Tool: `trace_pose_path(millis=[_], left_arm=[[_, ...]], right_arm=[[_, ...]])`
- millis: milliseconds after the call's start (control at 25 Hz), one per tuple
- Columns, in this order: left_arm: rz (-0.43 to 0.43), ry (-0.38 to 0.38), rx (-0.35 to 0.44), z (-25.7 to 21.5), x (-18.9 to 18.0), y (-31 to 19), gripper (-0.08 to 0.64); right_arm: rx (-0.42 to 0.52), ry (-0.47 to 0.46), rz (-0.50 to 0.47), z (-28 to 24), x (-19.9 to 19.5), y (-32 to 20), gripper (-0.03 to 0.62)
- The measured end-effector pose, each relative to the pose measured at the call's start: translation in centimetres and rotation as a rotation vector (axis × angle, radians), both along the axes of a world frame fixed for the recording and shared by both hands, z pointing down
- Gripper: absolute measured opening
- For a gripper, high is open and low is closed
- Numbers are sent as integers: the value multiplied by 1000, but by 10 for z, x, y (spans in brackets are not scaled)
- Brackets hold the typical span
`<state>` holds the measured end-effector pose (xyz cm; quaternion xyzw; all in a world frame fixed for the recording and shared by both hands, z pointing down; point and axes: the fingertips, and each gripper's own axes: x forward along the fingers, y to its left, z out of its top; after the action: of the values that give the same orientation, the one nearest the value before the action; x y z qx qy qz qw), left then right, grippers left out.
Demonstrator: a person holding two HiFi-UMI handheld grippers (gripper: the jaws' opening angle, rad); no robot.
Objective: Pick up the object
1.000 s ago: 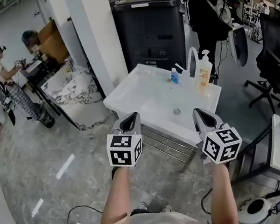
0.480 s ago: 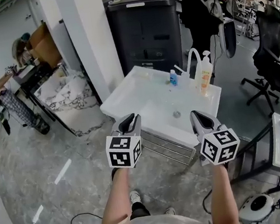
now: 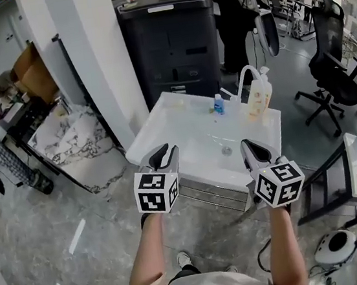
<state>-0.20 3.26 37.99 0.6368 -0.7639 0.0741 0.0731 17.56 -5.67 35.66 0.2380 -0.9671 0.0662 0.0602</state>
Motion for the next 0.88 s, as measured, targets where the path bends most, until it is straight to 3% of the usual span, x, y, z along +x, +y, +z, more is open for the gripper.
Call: trace_pose_path(millis=[440, 880], left_arm=[[130, 10, -10, 7, -63, -13, 126], [200, 40, -12, 11, -102, -21, 155]], right_arm=[[35, 15, 110, -12, -58, 8, -2], [47, 21, 168, -13, -93, 12, -1]])
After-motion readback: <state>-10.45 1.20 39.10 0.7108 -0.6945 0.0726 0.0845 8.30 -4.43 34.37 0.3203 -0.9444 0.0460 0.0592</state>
